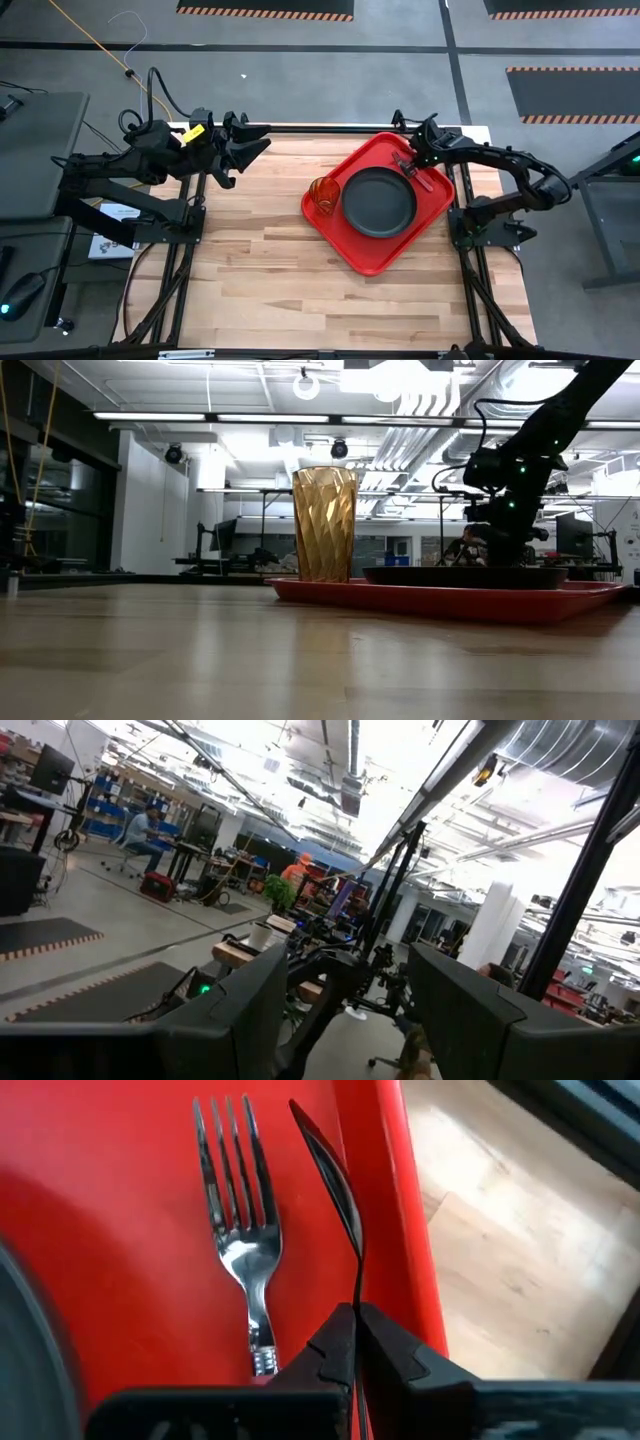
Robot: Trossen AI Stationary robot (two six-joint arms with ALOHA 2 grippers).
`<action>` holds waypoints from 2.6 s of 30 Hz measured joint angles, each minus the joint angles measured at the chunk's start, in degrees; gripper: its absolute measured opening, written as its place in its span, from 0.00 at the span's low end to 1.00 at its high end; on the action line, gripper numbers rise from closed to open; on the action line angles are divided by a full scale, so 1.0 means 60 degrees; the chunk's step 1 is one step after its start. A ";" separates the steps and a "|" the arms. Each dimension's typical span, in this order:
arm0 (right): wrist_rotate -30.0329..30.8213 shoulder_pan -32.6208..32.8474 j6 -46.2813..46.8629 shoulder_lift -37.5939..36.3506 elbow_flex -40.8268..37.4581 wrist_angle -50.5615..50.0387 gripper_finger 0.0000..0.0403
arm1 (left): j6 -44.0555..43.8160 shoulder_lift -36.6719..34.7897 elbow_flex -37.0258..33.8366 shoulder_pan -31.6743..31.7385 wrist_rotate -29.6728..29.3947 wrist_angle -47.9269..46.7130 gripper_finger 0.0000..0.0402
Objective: Pick and place plate/cup/fork/spoon on tray
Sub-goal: Put the black spoon on the red serving tray to the right of the pink fork
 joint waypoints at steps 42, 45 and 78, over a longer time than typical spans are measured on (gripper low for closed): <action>-0.1999 0.0371 0.0819 0.0076 0.0003 -0.0510 0.00 | 0.0025 0.0000 0.0000 0.0004 0.0255 -0.0007 0.50; -0.2698 0.0067 0.0891 0.0093 -0.0011 -0.0618 0.00 | 0.0017 0.0000 0.0000 0.0004 0.0255 -0.0007 0.50; -0.4098 -0.0354 0.1529 0.0680 -0.0001 -0.0334 0.00 | -0.0088 0.0000 0.0000 0.0004 0.0255 -0.0004 0.50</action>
